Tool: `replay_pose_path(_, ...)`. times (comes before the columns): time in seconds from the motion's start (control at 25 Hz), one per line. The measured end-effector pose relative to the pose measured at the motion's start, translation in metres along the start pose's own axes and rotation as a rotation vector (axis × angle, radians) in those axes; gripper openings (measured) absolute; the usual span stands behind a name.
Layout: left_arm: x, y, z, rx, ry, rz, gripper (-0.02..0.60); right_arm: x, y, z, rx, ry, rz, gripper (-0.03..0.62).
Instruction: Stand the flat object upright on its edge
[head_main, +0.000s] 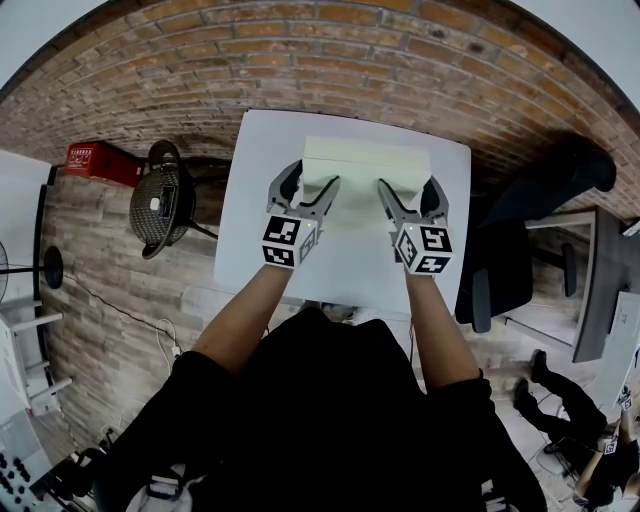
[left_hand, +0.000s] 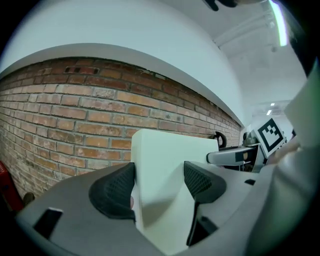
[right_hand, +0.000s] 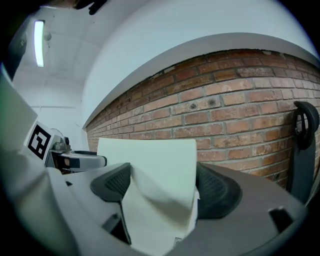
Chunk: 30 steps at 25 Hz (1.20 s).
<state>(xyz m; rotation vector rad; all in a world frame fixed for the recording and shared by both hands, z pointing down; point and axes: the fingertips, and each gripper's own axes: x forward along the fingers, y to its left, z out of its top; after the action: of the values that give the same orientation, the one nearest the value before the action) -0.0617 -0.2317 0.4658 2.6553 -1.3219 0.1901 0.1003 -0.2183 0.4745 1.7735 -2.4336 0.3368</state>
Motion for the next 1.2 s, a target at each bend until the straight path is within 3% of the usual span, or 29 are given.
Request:
replay_pose_path(0.32, -0.001, -0.004, 0.003, 0.067, -0.083, -0.013, 0.318, -0.006, 0.0, 0.002, -0.043, -0.08, -0.011, 0.411)
replay_pose_path(1.2, 0.016, -0.001, -0.026, 0.168, -0.122, -0.068, 0.317, -0.002, -0.005, -0.026, -0.118, -0.122, -0.081, 0.405)
